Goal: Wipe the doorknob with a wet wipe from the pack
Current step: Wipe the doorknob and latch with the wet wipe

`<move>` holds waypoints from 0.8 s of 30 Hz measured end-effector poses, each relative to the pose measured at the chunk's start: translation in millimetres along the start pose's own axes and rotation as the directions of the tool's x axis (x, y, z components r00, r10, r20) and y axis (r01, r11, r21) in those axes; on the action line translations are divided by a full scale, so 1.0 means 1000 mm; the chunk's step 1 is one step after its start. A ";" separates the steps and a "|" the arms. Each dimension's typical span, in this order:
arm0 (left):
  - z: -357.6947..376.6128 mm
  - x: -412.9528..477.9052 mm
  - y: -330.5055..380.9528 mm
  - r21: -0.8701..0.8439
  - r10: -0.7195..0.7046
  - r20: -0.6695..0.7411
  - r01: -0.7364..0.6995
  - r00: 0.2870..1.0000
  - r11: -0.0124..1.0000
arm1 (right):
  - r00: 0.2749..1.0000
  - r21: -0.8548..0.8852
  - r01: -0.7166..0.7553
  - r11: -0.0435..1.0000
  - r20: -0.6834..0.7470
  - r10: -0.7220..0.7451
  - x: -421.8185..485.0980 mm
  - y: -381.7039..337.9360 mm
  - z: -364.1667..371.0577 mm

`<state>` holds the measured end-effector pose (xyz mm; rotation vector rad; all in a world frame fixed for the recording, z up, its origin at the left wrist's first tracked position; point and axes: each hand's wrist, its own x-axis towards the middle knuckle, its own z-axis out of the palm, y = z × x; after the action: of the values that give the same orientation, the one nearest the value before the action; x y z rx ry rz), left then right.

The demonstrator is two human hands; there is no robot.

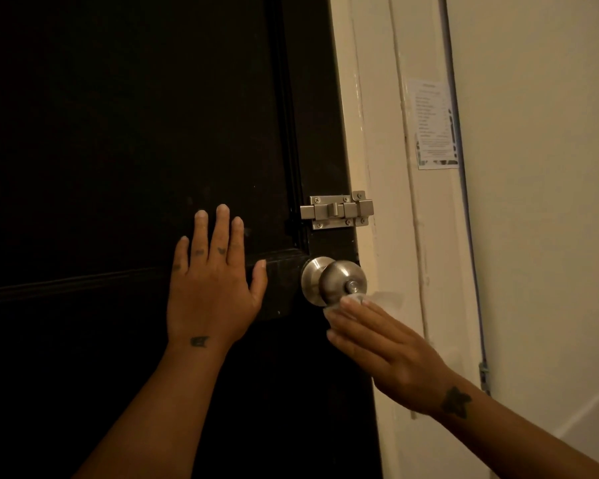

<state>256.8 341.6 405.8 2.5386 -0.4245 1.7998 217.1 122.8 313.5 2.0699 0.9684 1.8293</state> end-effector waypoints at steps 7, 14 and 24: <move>0.001 0.000 0.001 -0.014 -0.007 -0.007 0.006 1.000 1.000 | 0.801 0.337 -0.381 0.861 -0.345 0.490 0.030 0.009 -0.026; -0.001 0.000 0.001 -0.003 -0.006 -0.007 0.006 1.000 1.000 | 0.863 0.479 -0.449 0.754 0.014 0.505 0.056 0.002 -0.010; -0.001 0.002 -0.001 0.016 -0.007 -0.012 0.007 1.000 1.000 | 0.772 0.595 -0.510 0.621 -0.001 0.636 0.021 0.022 -0.018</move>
<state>257.1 342.2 408.2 2.5359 -0.4021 1.8224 208.0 114.1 346.8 2.8678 1.0800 2.3269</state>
